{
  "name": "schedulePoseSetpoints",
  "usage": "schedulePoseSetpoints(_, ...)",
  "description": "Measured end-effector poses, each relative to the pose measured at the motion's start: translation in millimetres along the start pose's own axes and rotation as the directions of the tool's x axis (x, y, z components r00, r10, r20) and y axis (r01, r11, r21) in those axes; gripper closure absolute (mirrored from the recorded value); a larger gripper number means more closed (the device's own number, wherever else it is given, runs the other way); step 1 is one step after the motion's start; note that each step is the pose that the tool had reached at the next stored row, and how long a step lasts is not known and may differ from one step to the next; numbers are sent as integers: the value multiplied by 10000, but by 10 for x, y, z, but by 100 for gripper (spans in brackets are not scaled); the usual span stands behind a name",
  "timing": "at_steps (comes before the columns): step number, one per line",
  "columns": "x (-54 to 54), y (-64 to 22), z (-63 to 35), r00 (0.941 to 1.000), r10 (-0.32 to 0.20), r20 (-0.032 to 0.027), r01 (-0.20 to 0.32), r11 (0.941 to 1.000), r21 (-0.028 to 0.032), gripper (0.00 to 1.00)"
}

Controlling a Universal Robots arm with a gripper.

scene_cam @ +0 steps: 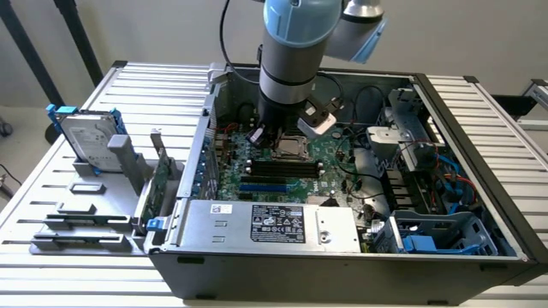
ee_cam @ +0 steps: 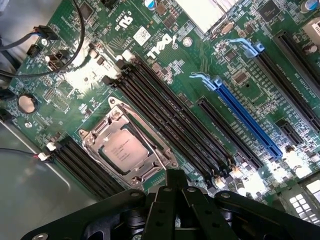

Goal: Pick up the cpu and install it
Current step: 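Install the first cpu locking lever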

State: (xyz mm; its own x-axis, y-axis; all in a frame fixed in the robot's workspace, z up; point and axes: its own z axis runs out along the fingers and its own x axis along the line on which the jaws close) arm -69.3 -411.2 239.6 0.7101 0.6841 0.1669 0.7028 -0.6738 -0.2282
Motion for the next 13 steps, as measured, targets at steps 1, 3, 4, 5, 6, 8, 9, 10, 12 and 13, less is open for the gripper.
schedulePoseSetpoints(1, 2, -4, 11, 10000, 0, -3, 0, 10000, 3, 89)
schedulePoseSetpoints(3, 4, -7, 30, 10000, -1, -3, 1, 10000, 4, 89)
schedulePoseSetpoints(4, 4, -8, 42, 10000, -2, -2, 2, 10000, 4, 89)
schedulePoseSetpoints(5, 3, -9, 54, 10000, -2, -2, 2, 10000, 5, 89)
schedulePoseSetpoints(6, 2, -10, 67, 10000, -2, -3, 2, 10000, 4, 89)
schedulePoseSetpoints(8, -8, -13, 98, 10000, -3, -5, 3, 10000, 2, 89)
schedulePoseSetpoints(9, -15, -17, 115, 10000, -4, -7, 4, 10000, 0, 89)
schedulePoseSetpoints(10, -23, -20, 132, 10000, -5, -9, 5, 10000, -1, 89)
schedulePoseSetpoints(12, -37, -29, 170, 10000, -6, -12, 6, 10000, -4, 89)
schedulePoseSetpoints(13, -39, -34, 189, 10000, -7, -13, 7, 10000, -6, 89)
